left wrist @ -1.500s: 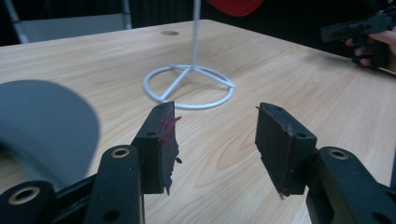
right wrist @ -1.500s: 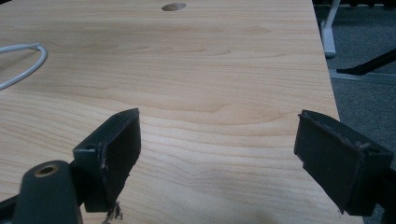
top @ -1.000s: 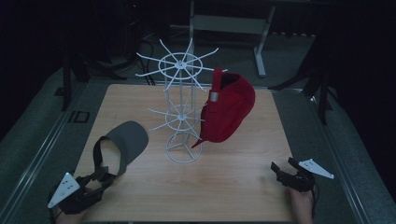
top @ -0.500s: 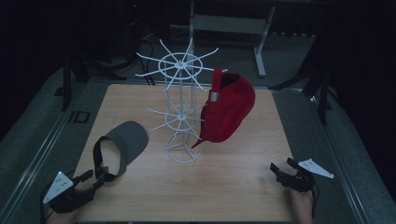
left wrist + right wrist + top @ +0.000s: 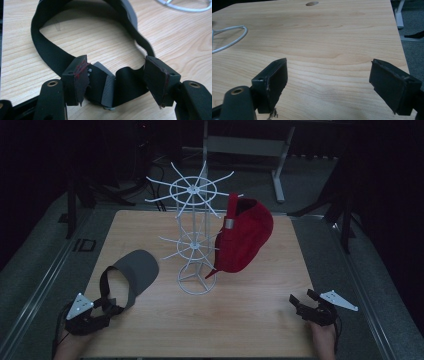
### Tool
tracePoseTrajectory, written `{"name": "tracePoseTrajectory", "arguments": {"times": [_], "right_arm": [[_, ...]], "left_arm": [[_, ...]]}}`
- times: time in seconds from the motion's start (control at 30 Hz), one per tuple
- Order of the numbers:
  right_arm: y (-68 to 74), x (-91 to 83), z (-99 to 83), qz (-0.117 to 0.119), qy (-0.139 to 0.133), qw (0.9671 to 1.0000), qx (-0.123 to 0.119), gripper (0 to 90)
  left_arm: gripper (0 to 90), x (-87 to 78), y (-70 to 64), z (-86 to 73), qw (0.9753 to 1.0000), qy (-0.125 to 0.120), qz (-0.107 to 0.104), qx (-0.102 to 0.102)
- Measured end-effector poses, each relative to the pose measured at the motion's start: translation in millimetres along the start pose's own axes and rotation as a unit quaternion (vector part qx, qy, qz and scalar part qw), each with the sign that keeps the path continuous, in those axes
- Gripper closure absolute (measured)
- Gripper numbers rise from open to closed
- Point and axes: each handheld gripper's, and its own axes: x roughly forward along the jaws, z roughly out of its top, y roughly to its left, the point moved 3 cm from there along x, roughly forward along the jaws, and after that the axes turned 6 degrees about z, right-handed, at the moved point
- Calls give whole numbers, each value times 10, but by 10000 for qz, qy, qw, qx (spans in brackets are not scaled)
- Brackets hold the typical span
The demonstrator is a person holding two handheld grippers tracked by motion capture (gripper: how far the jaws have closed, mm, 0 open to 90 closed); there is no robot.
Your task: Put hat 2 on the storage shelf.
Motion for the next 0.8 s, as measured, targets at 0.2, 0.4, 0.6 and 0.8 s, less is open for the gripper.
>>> {"name": "tracePoseTrajectory", "arguments": {"times": [0.2, 0.4, 0.6, 0.8], "right_arm": [[5, 6, 0, 16, 26, 10000, -22, 149], [7, 8, -1, 17, 44, 10000, -28, 149], [8, 12, -1, 23, 71, 10000, -22, 150], [8, 4, 8, 51, 38, 10000, 8, 149]], "left_arm": [[407, 71, 0, -22, 9981, 605, 57, 125], [508, 49, 3, -35, 9983, 568, 65, 107], [781, 13, 0, -55, 9986, 521, 90, 57], [828, -23, -38, -23, 9993, 225, 245, 149]]}}
